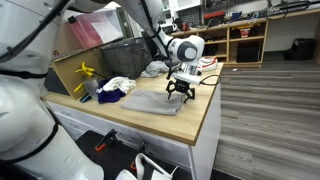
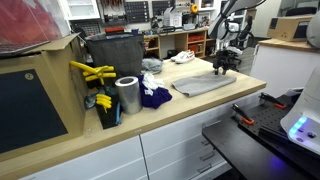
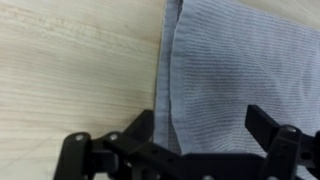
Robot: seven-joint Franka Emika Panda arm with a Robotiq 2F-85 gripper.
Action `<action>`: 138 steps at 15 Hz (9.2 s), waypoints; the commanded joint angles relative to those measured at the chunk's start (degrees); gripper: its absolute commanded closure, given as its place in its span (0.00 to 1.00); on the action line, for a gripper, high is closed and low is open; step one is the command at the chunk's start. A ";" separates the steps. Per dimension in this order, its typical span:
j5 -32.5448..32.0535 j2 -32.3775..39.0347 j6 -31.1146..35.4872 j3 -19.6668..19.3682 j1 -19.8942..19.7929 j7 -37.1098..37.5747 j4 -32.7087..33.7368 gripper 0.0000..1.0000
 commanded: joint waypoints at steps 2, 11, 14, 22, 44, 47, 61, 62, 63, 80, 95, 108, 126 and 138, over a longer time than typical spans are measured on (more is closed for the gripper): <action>1.05 -0.55 0.01 0.28 0.20 -1.09 -1.00 0.00; -4.08 -4.78 6.70 -2.73 2.39 1.59 -6.26 0.00; -5.43 -5.35 9.04 -3.10 2.75 2.03 -7.72 0.00; -5.67 -3.63 10.78 -1.96 3.49 2.24 -9.80 0.00; -5.65 -15.15 14.36 -1.11 5.97 4.22 -18.61 1.00; -7.75 -17.88 16.44 -1.70 8.05 8.02 -20.46 1.00; -15.93 -22.83 17.11 -1.73 16.13 22.67 -25.05 1.00; -15.75 -22.70 17.09 -1.60 16.59 23.61 -24.97 1.00; -15.54 -22.33 17.20 -1.39 17.18 24.65 -24.81 1.00; -7.51 -11.63 16.16 4.32 24.04 34.35 -16.82 1.00; -6.76 -7.86 12.65 6.38 25.89 31.66 -13.38 1.00; -6.69 -9.81 6.73 6.63 24.42 25.03 -13.65 1.00; 2.24 -19.28 0.18 8.17 16.64 11.23 -16.14 0.00; -6.27 -15.48 15.46 -8.64 9.20 20.85 -13.25 0.00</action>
